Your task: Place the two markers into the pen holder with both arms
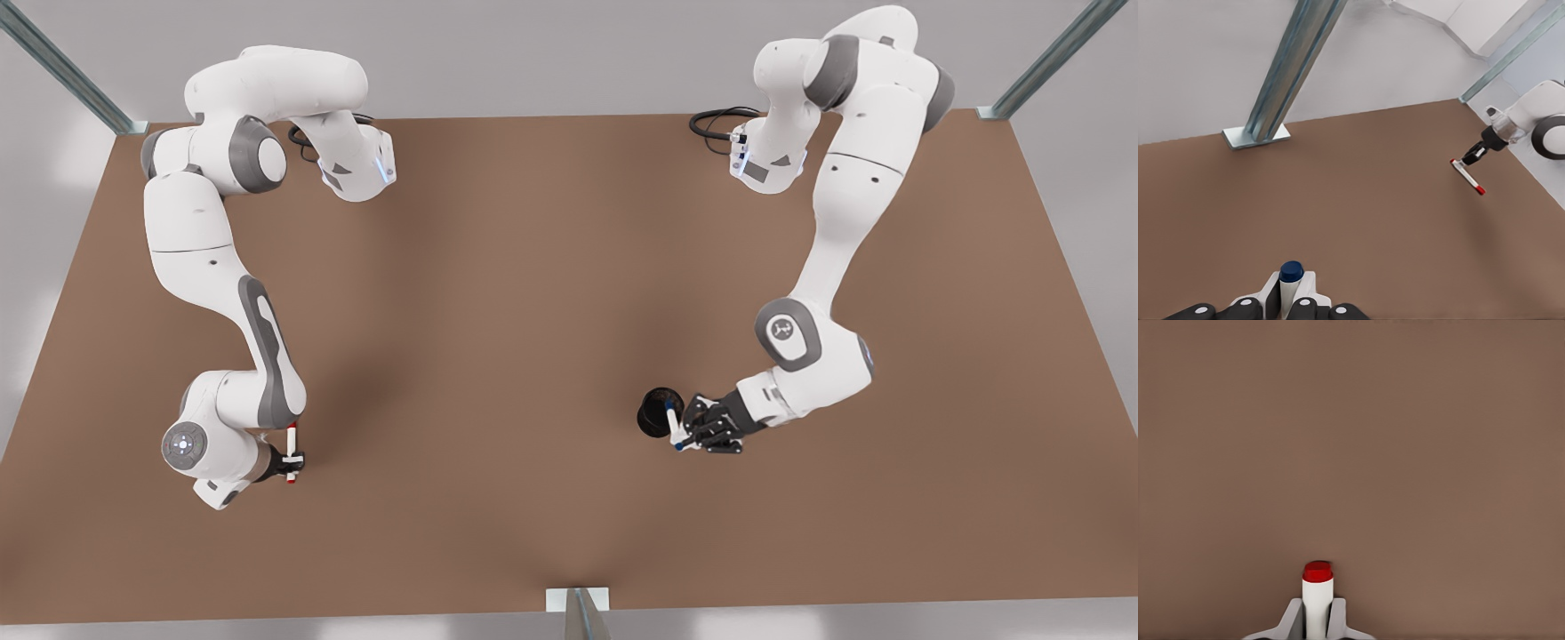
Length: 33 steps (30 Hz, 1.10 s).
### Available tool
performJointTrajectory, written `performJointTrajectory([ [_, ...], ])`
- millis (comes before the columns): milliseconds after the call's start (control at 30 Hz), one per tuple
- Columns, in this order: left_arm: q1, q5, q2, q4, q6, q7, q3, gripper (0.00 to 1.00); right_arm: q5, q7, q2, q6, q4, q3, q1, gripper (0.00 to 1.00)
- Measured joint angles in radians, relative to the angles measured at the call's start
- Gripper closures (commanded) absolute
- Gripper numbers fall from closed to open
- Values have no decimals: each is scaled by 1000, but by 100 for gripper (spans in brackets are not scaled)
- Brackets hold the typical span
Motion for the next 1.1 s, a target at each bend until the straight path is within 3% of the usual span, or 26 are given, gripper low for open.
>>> performJointTrajectory([
  [167, -1, -39, -7, -48, 30, 177, 0, 79, 1, -5, -8, -5, 7, 6, 7, 70],
  [200, -1, -43, -7, -51, 33, 210, 0, 59, 1, -6, -17, -16, 13, 10, 12, 70],
  [233, -1, -47, -10, -53, 32, 244, 0, 13, 1, -6, -37, -29, 17, 12, 20, 70],
  [267, -1, -51, -13, -55, 28, 277, 0, 1, 1, -6, -63, -42, 20, 14, 28, 72],
  [500, 53, -38, -128, -95, -73, 463, 29, 0, 3, 10, -203, -150, 50, 18, 124, 73],
  [600, 91, 169, -170, -15, -164, 417, 57, 0, 6, 39, -279, -203, 57, 50, 186, 73],
  [733, 115, 588, -192, 208, -395, 232, 98, 0, 9, 87, -324, -247, 54, 152, 192, 73],
  [833, 113, 846, -268, 266, -591, 68, 114, 0, 8, 138, -336, -269, 56, 241, 199, 73],
  [967, 80, 1025, -374, 275, -783, -162, 120, 0, 5, 229, -337, -287, 64, 313, 250, 74],
  [1100, -21, 1085, -399, 270, -868, -371, 212, 0, 5, 341, -335, -290, 102, 358, 339, 74],
])
